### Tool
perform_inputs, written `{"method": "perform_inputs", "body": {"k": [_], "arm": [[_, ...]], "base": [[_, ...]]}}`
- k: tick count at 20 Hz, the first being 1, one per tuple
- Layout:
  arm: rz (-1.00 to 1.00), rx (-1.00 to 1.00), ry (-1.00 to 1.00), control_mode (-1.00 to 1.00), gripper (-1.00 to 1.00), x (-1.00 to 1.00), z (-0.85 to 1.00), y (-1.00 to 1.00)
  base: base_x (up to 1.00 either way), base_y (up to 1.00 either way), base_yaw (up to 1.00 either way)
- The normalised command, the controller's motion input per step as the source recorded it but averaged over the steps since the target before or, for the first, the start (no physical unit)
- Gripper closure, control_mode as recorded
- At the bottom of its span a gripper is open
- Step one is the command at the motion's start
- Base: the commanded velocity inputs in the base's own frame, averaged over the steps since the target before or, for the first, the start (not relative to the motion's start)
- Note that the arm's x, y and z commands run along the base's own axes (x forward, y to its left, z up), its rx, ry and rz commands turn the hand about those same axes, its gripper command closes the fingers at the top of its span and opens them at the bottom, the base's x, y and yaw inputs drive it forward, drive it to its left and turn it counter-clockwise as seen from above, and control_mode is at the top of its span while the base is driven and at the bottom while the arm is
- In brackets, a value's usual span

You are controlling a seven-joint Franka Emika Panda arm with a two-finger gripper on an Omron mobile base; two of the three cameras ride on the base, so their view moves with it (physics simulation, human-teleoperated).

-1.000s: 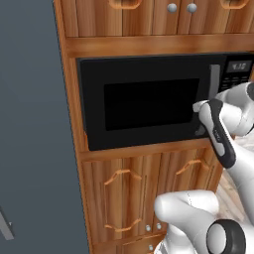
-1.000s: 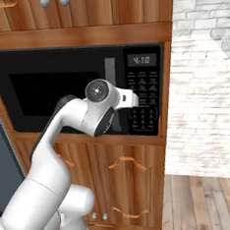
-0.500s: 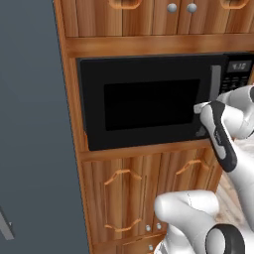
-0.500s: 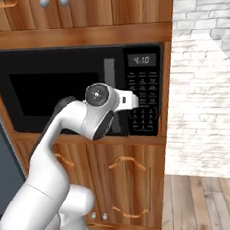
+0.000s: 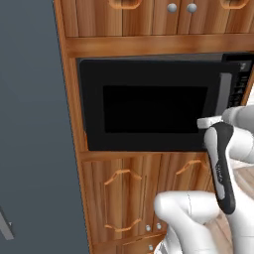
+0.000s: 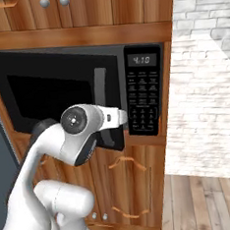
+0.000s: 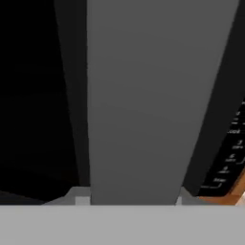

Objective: Place the sponge inside the microwave to prepare for sanitizing.

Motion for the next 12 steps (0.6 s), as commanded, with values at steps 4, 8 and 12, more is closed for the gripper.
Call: {"method": "perform_inputs", "body": {"k": [4, 8, 12], "arm": [[-0.03, -0.09, -0.05, -1.00, 1.00, -0.73, -0.59, 0.64], [-0.05, -0.07, -0.08, -1.00, 1.00, -0.66, -0.68, 0.53], [-0.08, -0.03, -0.14, -1.00, 1.00, -0.59, -0.59, 0.45]], "base": [[0.00, 0.00, 0.00], [0.00, 0.00, 0.00], [0.00, 0.00, 0.00]]}}
